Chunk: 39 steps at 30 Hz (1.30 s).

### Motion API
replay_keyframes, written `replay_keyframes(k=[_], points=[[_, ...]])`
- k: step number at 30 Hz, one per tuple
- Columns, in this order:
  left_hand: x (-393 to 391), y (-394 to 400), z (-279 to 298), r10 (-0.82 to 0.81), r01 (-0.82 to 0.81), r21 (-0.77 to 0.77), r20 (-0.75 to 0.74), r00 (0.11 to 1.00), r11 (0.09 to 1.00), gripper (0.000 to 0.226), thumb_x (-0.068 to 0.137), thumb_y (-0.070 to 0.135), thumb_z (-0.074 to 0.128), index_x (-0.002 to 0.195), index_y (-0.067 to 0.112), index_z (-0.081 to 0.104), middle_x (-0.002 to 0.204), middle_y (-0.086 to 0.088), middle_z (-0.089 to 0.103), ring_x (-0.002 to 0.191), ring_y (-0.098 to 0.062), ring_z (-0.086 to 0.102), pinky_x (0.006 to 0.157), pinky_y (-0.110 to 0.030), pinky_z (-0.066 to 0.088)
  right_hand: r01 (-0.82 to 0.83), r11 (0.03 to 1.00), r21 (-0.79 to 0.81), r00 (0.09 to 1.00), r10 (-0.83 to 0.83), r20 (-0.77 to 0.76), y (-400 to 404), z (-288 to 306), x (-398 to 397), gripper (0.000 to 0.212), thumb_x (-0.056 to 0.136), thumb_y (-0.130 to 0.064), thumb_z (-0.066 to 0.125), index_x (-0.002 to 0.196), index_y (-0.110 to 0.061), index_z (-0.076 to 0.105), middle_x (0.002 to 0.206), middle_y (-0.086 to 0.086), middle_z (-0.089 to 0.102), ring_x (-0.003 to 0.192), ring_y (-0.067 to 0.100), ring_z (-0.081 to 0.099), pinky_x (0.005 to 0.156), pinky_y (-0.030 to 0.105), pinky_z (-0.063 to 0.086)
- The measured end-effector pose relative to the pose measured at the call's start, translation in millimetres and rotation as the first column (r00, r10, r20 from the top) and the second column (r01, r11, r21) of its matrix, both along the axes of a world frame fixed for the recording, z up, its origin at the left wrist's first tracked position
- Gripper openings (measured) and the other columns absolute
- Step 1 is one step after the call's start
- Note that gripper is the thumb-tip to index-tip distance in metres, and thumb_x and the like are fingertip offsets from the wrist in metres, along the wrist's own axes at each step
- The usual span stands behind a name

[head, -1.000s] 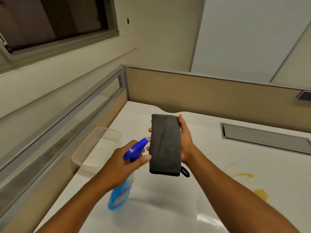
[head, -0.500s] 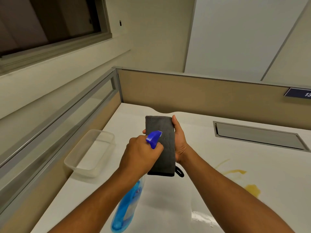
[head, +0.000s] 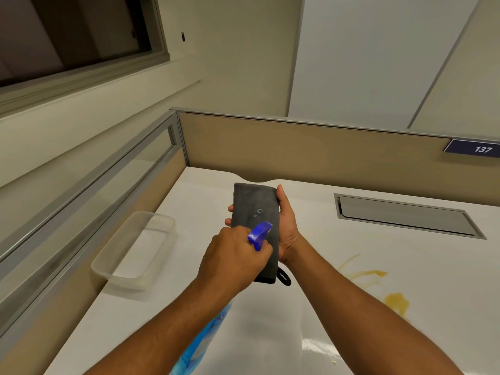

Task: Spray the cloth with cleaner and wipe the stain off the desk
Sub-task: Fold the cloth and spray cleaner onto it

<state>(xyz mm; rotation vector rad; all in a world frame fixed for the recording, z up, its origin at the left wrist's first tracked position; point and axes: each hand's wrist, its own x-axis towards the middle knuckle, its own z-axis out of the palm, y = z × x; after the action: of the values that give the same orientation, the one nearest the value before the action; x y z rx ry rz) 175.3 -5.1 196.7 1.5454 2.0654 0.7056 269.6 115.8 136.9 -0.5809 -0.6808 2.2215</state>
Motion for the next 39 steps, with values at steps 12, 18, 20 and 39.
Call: replay_keyframes(k=[12,18,20,39], points=[[-29.8,-17.3,-22.9,0.040,-0.060,0.143,0.138,0.990,0.988,0.017,0.095,0.037,0.071,0.099,0.027,0.058,0.078,0.006,0.061,0.073,-0.019,0.063,0.064,-0.016,0.049,-0.063,0.998,-0.001,0.986,0.062,-0.158,-1.6,16.2,8.4,0.099,0.087,-0.087,0.031,0.133,-0.007,0.067,0.120,0.017,0.070,0.103,0.036,0.068,0.097,0.061,0.049],[-54.8,-40.2,-29.4,0.033,-0.100,0.282,0.233,0.972,0.954,0.022,0.092,0.035,0.076,0.105,0.032,0.059,0.080,0.015,0.061,0.077,-0.021,0.067,0.061,-0.013,0.054,-0.064,0.998,-0.005,0.983,0.062,-0.170,-7.7,14.9,-2.2,0.091,0.089,-0.082,0.034,0.135,-0.010,0.066,0.120,0.016,0.073,0.102,0.036,0.071,0.097,0.058,0.053],[-70.0,-50.0,-30.1,0.041,-0.130,0.346,0.253,0.967,0.929,0.025,0.090,0.028,0.078,0.099,0.038,0.057,0.079,0.018,0.060,0.077,-0.021,0.068,0.063,-0.012,0.057,-0.096,0.995,-0.036,0.975,0.087,-0.203,-12.6,11.7,-5.2,0.091,0.090,-0.083,0.034,0.135,-0.011,0.067,0.119,0.015,0.074,0.102,0.036,0.072,0.092,0.059,0.056],[-230.5,-90.3,-70.6,0.426,-0.532,0.400,0.326,0.844,0.747,0.028,0.096,0.026,0.071,0.092,-0.002,0.072,0.071,-0.019,0.072,0.069,-0.020,0.070,0.059,-0.010,0.054,-0.195,0.972,-0.128,0.977,0.183,-0.106,-42.9,-10.0,-26.9,0.091,0.087,-0.085,0.041,0.146,-0.017,0.056,0.119,0.010,0.070,0.103,0.033,0.068,0.099,0.062,0.049]])
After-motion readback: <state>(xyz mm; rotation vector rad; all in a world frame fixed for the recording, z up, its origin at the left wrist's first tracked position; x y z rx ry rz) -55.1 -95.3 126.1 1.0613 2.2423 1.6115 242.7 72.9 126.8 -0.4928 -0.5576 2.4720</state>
